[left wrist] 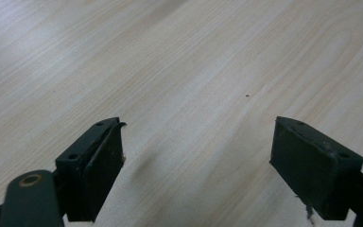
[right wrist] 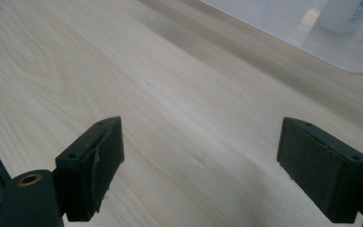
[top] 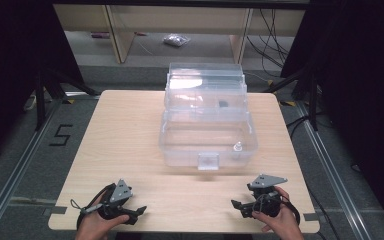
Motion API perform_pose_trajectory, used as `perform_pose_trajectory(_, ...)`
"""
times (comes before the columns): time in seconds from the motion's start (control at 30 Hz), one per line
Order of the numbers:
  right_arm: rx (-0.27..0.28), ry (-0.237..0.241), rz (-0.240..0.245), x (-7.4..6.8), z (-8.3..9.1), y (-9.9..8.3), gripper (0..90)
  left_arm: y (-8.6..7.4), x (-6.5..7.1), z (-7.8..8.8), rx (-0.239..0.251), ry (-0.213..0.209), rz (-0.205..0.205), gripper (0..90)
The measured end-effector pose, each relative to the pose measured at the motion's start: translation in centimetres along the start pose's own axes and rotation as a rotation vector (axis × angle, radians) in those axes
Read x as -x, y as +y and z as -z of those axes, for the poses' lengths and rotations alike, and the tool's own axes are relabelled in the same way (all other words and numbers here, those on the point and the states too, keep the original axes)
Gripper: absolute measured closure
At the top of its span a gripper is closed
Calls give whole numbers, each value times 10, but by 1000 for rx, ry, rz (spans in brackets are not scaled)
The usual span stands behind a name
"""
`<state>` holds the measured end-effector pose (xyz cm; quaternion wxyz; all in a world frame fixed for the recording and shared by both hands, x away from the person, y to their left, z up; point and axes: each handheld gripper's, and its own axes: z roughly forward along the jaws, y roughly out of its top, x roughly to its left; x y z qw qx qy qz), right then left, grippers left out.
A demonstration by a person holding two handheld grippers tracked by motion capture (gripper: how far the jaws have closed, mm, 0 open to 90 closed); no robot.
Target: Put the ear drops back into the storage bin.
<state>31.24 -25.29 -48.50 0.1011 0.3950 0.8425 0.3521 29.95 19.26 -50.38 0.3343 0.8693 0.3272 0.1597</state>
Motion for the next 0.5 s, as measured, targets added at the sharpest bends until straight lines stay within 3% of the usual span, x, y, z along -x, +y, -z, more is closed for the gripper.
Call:
perform_pose_trajectory(0.03,34,-10,9,1,-2,-1,164,0,0,0,1,0,0,173)
perform_pose_trajectory(0.07,33,-17,-8,-1,-3,-2,164,0,1,-1,2,-3,14,173)
perform_pose_trajectory(0.1,36,-16,5,1,-3,-2,164,0,0,0,1,1,-2,173)
perform_pose_trajectory(0.17,6,-7,-12,0,-1,-2,164,0,1,0,0,-4,-1,173)
perform_pose_trajectory(0.2,16,-14,9,1,-3,-2,165,0,-1,1,-14,-5,-19,173)
perform_pose_trajectory(0.23,15,-13,3,0,-3,-2,164,0,1,0,0,-5,11,173)
perform_pose_trajectory(0.37,10,-3,-15,-1,-3,-1,164,0,0,0,1,-3,5,173)
perform_pose_trajectory(0.5,22,-11,18,2,-4,-2,165,0,1,-1,4,-2,13,173)
